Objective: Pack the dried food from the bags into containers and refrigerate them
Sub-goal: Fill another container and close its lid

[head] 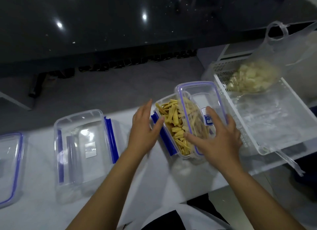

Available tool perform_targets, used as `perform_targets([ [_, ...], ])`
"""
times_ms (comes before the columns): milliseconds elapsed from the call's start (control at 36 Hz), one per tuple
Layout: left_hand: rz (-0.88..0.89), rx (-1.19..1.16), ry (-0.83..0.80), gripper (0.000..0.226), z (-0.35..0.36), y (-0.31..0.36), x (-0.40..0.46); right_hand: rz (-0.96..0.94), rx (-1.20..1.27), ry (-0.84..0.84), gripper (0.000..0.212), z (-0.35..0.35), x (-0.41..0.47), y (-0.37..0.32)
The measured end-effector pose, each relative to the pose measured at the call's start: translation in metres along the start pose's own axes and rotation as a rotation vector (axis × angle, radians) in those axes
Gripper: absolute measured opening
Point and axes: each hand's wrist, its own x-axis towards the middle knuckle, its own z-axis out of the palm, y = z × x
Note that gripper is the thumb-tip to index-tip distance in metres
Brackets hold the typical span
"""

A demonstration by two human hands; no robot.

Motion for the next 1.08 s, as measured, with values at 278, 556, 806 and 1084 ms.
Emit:
perform_targets([
  [278,0.042,0.329,-0.139,0.082,0.014,-0.005,0.011,0.126,0.097,-0.002,0.105,-0.004,-0.013,0.028],
  [556,-0.267,-0.416,-0.015,0.063,0.009,0.003,-0.009,0.08,0.083,-0.053,0.114,-0.01,-0.007,0.024],
  [806,-0.662,-1.043,-0.081,0.049,0.018,0.006,-0.038,-0.097,-0.301,-0.19,0.107,0.028,0.013,-0.02],
  [1084,-0.635,-1.021,-0.095,0.048,0.018,0.011,-0.044,-0.156,-0.464,-0.266,0.107,0.025,0.013,-0.01],
])
